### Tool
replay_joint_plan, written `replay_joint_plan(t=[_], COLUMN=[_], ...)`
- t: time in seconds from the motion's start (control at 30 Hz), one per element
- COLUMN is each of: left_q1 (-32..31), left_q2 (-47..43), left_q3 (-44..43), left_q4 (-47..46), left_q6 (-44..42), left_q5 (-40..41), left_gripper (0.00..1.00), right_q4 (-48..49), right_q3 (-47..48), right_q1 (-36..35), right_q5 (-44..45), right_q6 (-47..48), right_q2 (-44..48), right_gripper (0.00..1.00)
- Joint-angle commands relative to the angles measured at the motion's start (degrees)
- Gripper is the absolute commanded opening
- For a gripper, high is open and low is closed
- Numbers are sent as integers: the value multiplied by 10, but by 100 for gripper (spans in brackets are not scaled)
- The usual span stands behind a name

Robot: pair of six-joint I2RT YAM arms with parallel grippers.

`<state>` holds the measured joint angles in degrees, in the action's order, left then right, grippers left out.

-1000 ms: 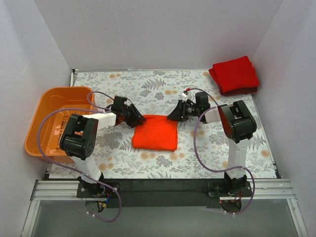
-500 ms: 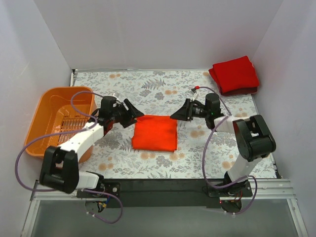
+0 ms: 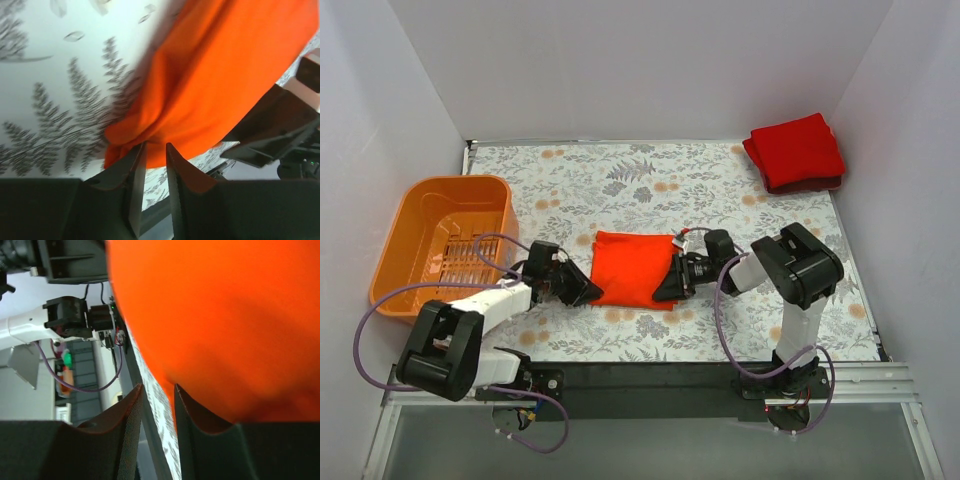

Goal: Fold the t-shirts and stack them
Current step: Fold the tshirt

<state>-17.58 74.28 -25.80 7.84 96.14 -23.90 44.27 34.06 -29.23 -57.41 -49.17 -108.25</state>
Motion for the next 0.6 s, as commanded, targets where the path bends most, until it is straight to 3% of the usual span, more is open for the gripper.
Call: replay_joint_plan(t=[0.0, 0.17, 0.3, 0.47, 0.57], left_q1=[-2, -2, -2, -1, 1], left_q2=[-31, -109, -129, -56, 42], left_q3=[43, 76, 19, -67, -127], left_q4=[-12, -8, -6, -56, -104], left_q6=[57, 72, 56, 23, 13], left_q5=[-10, -18, -13, 4, 6], left_gripper=[18, 17, 24, 27, 26], right_q4=[8, 5, -1, -4, -3], right_q3=[-28, -48, -18, 70, 114], right_q1=[29, 90, 93, 94, 94], right_q5=[-7, -30, -40, -1, 40], right_q6=[16, 17, -1, -24, -29], right_q2=[-26, -2, 50, 80, 53], right_gripper=[38, 38, 39, 40, 41])
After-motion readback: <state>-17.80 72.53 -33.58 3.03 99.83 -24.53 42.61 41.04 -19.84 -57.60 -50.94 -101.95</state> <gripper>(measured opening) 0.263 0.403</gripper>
